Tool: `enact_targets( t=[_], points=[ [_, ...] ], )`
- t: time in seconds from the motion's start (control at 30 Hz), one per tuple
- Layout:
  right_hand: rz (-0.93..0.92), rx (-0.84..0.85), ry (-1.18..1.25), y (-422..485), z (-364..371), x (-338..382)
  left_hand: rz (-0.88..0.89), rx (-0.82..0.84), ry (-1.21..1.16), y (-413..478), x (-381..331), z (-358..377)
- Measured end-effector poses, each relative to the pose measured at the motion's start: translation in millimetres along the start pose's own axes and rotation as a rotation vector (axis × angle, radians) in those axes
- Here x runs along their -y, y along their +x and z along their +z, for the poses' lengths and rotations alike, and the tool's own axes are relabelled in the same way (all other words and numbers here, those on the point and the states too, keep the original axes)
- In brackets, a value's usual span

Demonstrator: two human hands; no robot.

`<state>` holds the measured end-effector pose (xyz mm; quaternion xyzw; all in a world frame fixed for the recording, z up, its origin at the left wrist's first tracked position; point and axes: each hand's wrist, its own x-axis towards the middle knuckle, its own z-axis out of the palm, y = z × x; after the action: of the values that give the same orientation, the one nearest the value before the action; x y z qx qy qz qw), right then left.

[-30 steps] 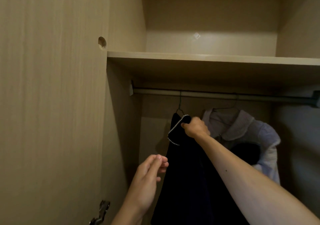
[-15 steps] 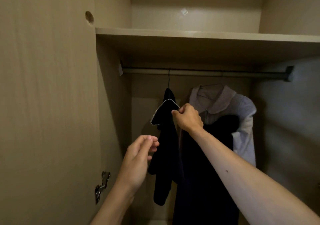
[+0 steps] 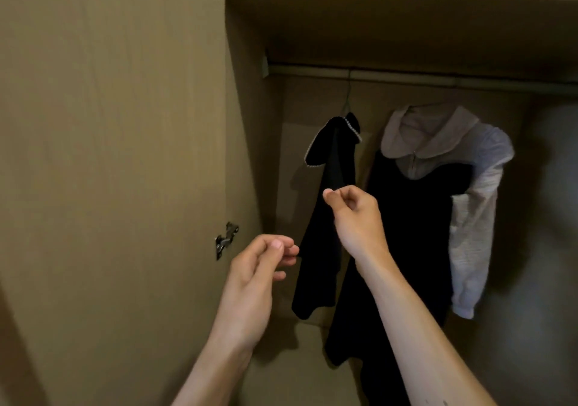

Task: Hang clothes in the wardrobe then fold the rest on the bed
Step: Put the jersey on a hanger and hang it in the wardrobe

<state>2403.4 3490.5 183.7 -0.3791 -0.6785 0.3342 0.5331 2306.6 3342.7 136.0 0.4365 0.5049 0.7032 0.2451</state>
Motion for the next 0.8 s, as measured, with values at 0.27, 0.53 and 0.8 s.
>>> enact_targets(
  t=[0.27,0.53,0.8],
  points=[
    [-0.030,0.486,0.250,-100,9,10,-0.002,-0.269,0.106,-116,-15,-7],
    [-0.051,1.004,0.441,-229,51,49,0.035,-0.657,0.259,-245,-41,-53],
    [-0.075,1.439,0.506,-367,141,104,-0.028,-0.995,0.421,-348,-65,-128]
  ],
)
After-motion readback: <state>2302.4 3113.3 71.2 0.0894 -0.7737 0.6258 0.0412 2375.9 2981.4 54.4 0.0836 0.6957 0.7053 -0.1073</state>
